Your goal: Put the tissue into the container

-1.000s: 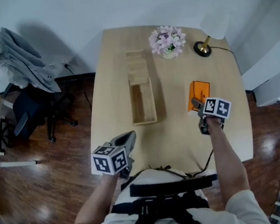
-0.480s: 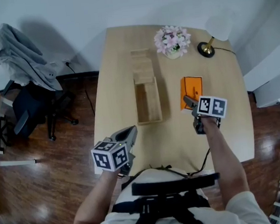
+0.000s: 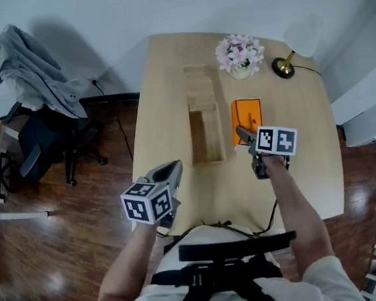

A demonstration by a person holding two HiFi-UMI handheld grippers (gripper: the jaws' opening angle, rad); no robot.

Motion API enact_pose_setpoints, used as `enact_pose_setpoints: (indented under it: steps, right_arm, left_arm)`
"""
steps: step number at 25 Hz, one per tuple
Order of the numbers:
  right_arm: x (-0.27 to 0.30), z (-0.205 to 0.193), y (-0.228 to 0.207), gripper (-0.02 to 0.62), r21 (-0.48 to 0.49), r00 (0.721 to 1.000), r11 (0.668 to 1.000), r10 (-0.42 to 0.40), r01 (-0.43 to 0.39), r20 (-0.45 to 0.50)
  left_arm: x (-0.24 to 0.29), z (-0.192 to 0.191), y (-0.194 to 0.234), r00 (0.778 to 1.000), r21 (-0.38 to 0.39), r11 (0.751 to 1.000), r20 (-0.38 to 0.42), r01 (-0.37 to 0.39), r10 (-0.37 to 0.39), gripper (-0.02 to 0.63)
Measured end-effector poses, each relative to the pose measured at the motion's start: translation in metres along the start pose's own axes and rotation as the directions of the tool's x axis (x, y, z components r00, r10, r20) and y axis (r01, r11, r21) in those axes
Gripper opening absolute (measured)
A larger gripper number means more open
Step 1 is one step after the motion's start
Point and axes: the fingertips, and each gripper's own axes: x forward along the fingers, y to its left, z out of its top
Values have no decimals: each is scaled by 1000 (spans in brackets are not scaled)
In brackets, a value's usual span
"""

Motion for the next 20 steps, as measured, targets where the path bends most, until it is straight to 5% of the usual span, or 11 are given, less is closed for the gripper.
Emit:
enact_pose_setpoints:
  steps: [20]
  right_arm:
    - [39,-23,123,371,-38,986,986,158,-160,-60]
  left_arm:
    - [-14,-13,22,1000,-39,999,-16,3,-3,5]
